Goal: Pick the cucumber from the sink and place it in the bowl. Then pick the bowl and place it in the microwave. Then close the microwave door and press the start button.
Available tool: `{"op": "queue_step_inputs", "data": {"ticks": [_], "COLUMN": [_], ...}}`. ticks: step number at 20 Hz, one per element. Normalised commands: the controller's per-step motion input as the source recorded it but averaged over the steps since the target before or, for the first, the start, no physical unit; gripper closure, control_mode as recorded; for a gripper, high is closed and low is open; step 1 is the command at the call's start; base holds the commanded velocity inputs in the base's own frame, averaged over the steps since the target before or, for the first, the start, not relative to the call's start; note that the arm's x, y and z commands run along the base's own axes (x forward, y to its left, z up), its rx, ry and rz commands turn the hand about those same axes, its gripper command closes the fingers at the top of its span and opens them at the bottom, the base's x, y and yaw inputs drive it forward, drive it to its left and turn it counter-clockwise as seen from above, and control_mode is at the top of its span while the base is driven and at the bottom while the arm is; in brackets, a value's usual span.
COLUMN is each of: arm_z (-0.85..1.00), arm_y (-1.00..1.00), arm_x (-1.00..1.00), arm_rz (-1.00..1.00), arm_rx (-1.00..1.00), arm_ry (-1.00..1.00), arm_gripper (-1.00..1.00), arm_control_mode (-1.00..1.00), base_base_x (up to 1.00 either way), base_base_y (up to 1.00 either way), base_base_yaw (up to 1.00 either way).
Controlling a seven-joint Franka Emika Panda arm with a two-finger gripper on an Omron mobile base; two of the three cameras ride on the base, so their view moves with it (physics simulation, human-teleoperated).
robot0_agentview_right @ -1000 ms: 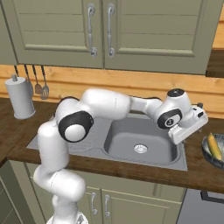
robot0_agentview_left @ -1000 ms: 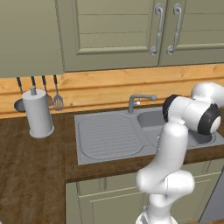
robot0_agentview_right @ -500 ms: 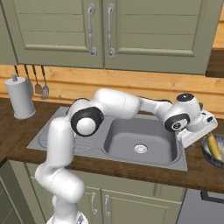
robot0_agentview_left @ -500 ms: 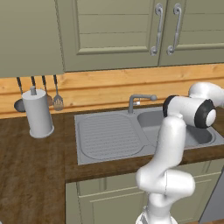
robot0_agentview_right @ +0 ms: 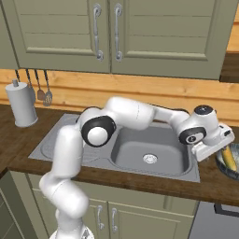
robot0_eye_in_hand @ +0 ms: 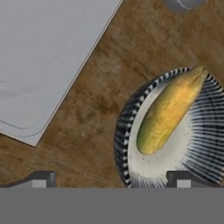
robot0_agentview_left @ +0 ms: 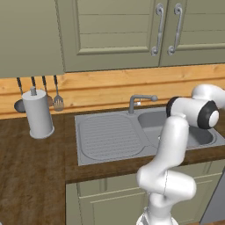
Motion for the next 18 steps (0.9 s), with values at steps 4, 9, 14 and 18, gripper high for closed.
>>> {"op": "queue_step_inputs", "data": {"ticks": [4, 9, 14, 18], "arm_z": [-0.27, -0.18, -0.23, -0.17], "arm_y": [-0.06, -0.17, -0.2, -0.22], "arm_x": [0.14, 0.23, 0.16, 0.02], "arm_rz": [0.0, 0.0, 0.0, 0.0], "arm_rx": [0.0, 0.02, 0.02, 0.03], "arm_ry": [0.04, 0.11, 0.07, 0.0], "arm_gripper": [-1.0, -1.0, -1.0, -1.0], "arm_control_mode": [-1.0, -1.0, -1.0, -1.0], "base_base_x": [0.0, 0.0, 0.0, 0.0], "base_base_y": [0.0, 0.0, 0.0, 0.0], "base_base_yaw": [0.0, 0.0, 0.0, 0.0]}}
